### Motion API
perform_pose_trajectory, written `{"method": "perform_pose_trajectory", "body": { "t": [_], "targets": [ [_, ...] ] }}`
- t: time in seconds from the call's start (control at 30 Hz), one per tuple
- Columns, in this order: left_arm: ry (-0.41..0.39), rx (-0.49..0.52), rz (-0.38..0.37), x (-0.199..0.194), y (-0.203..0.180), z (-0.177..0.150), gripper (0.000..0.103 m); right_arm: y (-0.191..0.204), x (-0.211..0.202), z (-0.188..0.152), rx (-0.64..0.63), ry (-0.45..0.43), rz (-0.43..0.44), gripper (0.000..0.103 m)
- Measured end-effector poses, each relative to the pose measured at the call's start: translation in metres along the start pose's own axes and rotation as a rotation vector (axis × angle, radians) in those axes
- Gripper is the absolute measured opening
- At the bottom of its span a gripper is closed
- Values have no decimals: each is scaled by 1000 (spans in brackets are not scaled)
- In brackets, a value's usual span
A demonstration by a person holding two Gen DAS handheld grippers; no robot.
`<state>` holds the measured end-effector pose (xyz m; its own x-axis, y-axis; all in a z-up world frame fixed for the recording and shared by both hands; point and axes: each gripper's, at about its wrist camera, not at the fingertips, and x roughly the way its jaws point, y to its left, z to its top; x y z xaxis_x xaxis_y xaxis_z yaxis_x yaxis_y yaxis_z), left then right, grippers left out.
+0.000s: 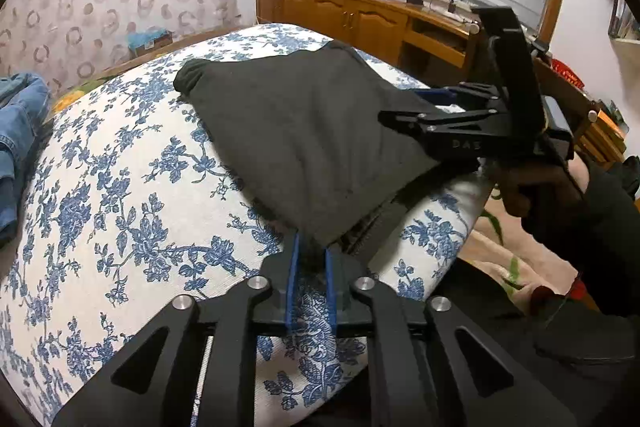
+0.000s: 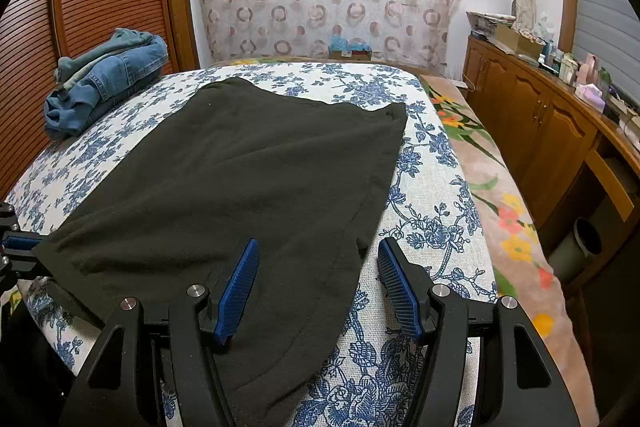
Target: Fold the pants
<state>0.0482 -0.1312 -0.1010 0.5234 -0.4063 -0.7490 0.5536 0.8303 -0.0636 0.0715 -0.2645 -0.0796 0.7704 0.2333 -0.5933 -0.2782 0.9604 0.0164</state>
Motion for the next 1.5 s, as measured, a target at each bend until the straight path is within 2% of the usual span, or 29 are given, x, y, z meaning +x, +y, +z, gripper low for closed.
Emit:
{"method": "perform_pose_trajectory", "body": {
  "t": [0.1, 0.17, 0.23, 0.37, 0.5, 0.63, 0.73, 0.8, 0.83, 0.93, 1.07, 1.13, 1.27, 1.4, 1.5],
  "targets": [
    [-6, 5, 10, -3, -1, 0, 29, 0, 0, 0, 0, -1, 0, 64],
    [-17, -1, -4, -8, 1, -1, 44, 0, 0, -1, 1, -1, 0, 64],
    [-34, -1, -20, -13, 2, -3, 48, 0, 0, 0, 0, -1, 0, 64],
    [-32, 24, -36, -14, -4, -3, 49, 0, 0, -1, 2, -1, 0, 64],
    [19, 56, -40, 1, -11, -5, 49, -1, -1, 0, 12, 9, -4, 64],
    [40, 68, -7, 11, -10, -7, 49, -5, -8, -1, 46, 36, 20, 64],
    [15, 53, 25, 9, -3, -3, 49, -3, -13, -5, 29, 44, 3, 64],
    [-39, 16, 63, 3, 5, 0, 43, -3, -16, -7, 26, 45, -7, 64],
    [-47, 3, 56, 2, 9, 1, 41, -5, -18, -9, 30, 46, -2, 64],
    [-37, 11, 49, 5, 10, 0, 36, -7, -26, -11, 42, 46, 8, 64],
    [-36, 10, 29, 6, 9, -2, 19, -9, -41, -13, 58, 36, 36, 64],
    [-37, 13, 25, 7, 9, -1, 16, -9, -47, -15, 65, 41, 56, 64],
    [-49, 20, -5, 4, 3, -2, 9, -11, -49, -20, 90, 53, 77, 52],
    [-64, 19, -17, -8, -1, -5, 9, -11, -49, -20, 95, 69, 101, 35],
    [-44, 11, 6, -9, 3, -7, 9, -8, -55, -17, 78, 67, 106, 34]
  ]
}}
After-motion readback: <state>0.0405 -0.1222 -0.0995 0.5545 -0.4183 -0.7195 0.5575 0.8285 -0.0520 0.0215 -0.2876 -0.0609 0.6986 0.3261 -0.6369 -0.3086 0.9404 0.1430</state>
